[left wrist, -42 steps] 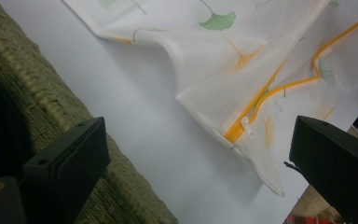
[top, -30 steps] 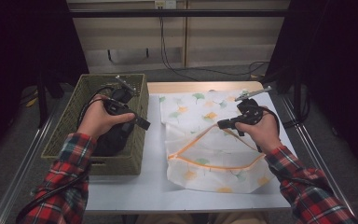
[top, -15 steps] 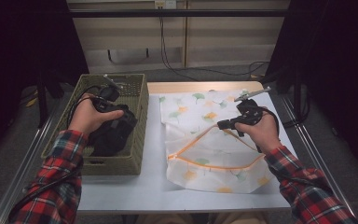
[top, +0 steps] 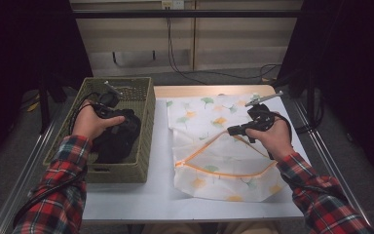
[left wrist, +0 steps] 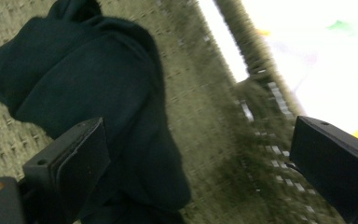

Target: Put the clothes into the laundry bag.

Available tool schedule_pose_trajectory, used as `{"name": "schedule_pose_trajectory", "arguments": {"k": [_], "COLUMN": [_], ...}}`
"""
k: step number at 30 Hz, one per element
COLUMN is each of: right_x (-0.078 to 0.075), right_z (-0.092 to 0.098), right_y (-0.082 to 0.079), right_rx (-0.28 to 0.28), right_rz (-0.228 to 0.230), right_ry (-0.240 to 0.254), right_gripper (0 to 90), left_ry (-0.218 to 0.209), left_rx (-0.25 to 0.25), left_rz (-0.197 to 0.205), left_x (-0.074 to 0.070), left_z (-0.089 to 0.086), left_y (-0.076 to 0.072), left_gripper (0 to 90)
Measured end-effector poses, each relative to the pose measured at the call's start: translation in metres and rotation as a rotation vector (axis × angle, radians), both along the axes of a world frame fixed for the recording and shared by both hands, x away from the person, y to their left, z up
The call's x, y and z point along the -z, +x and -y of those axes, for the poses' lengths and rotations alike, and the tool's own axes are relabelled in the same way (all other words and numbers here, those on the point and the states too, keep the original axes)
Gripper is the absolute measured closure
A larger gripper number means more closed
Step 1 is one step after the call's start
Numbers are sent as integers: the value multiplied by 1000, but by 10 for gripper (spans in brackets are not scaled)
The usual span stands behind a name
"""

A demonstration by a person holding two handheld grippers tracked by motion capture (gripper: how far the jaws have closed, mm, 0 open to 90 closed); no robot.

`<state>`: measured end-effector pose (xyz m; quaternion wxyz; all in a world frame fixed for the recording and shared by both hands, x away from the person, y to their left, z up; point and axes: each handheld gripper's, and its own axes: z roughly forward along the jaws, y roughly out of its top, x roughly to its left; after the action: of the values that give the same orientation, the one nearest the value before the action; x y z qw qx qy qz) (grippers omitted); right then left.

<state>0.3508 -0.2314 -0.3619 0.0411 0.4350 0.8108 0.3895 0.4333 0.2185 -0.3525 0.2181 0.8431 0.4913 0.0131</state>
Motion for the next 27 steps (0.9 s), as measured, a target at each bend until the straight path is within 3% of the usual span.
{"name": "schedule_pose_trajectory", "arguments": {"k": [1,7,18,23,27], "right_x": [1,3,4,6,7], "right_z": [0,0,1,1,2], "right_y": [0,0,2,2,2], "right_rx": [-1,-3,2,1,7], "right_rz": [0,-2,-7,-12,-14], "right_ry": [5,6,5,5,4], "right_gripper": [900,900,900,900,900], "left_ry": [-14,18,22,25,27], "left_rx": [-14,-57,-137,-168,-180], "left_rz": [-2,4,3,-8,-38], "left_x": [2,14,39,53,66], "left_z": [-1,-11,-21,-26,-28], "left_y": [1,7,17,22,25], "left_gripper": [41,41,38,29,27]}}
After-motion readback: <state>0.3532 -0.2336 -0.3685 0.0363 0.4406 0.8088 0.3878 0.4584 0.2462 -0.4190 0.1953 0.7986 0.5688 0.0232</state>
